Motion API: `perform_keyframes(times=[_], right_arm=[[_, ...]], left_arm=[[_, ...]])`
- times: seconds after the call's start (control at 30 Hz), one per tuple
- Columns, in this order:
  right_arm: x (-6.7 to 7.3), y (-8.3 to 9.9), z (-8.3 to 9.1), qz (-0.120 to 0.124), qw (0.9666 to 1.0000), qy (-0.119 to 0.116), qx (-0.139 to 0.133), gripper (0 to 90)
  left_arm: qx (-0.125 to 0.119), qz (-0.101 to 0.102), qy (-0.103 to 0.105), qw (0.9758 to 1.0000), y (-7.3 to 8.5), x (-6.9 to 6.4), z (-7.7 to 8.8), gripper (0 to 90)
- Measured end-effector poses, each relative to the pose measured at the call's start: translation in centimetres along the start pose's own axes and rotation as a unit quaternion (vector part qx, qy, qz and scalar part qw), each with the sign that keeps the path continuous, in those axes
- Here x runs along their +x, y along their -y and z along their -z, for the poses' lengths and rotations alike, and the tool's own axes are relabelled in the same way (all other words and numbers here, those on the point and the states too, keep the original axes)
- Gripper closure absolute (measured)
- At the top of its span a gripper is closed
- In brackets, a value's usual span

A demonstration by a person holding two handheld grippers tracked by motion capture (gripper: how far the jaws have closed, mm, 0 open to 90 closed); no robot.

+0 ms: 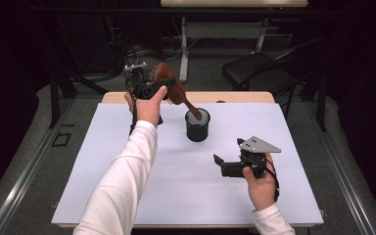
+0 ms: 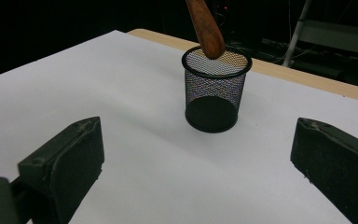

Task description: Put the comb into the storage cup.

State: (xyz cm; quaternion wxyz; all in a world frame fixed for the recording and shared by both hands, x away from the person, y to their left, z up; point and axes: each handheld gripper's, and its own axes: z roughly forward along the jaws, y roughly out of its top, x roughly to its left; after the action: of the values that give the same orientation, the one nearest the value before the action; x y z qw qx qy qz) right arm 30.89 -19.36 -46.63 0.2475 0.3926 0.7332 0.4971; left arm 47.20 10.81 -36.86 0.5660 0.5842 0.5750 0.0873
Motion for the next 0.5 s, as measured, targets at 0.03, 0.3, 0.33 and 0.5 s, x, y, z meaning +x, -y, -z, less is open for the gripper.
perform_keyframes(times=[0.03,0.3,0.33,0.5], right_arm=[[0.0,0.0,0.0,-0.001,1.0000,-0.001,0.000,2.6],[0.0,0.0,0.0,0.002,1.0000,0.000,-0.001,2.8],[0.0,0.0,0.0,0.002,1.0000,0.000,-0.001,2.8],[-0.1,0.0,0.1,-0.001,1.0000,0.001,-0.001,2.9]], left_arm=[[0.000,0.003,0.000,1.0000,0.0,0.0,-0.1,49.1],[0.006,0.004,-0.002,1.0000,0.1,0.4,-0.8,49.1],[0.007,0.004,-0.003,1.0000,0.1,0.5,-0.9,49.1],[0.009,0.002,-0.007,0.9999,0.2,0.8,-1.3,49.1]])
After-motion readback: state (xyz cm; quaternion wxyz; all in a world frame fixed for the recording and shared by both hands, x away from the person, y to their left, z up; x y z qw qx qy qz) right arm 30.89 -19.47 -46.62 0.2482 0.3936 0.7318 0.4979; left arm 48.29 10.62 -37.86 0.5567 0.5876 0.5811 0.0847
